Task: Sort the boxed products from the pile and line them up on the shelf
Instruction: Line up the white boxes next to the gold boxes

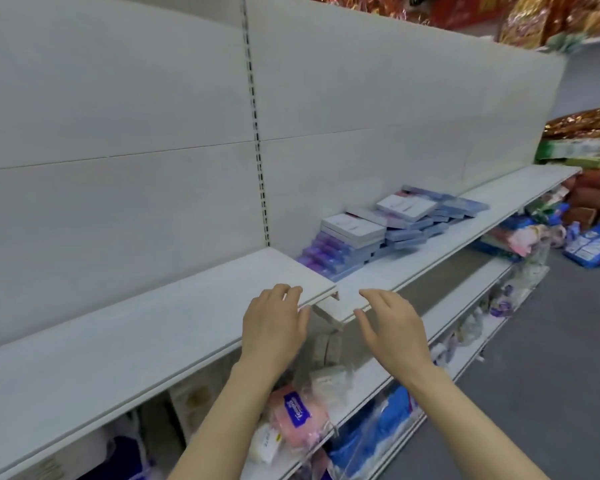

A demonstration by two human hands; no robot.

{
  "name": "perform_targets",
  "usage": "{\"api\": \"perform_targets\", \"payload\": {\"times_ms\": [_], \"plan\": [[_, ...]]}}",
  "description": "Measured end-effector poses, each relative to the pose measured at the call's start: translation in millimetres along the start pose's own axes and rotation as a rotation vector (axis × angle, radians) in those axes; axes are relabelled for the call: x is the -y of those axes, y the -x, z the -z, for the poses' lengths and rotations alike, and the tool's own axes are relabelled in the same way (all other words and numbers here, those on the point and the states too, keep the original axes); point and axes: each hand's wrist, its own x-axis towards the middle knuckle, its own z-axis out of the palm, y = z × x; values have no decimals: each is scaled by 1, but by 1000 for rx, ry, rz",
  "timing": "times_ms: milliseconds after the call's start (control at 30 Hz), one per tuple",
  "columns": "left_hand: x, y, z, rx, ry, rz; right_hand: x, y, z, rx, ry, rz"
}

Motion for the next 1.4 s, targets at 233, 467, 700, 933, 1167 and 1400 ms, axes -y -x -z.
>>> {"api": "perform_targets", "payload": {"times_ms": [233, 467, 700, 933, 1167, 1400], "plan": [[-75, -92, -74, 61, -14, -121, -112, -45, 8, -45, 130, -65], [-122, -183, -138, 115, 16, -108, -216, -96, 2, -36, 190, -115], [-149, -264, -182, 153, -41, -85, -295, -145, -15, -6, 195, -175], [-150, -303, -228, 248, -37, 122, -346, -179, -47, 43, 137, -169], [-165, -357, -273, 239, -27, 301, -416, -220, -83, 102, 88, -127], [-170, -420, -311, 393, -156, 681, -475, -268, -108, 136, 52, -76]]}}
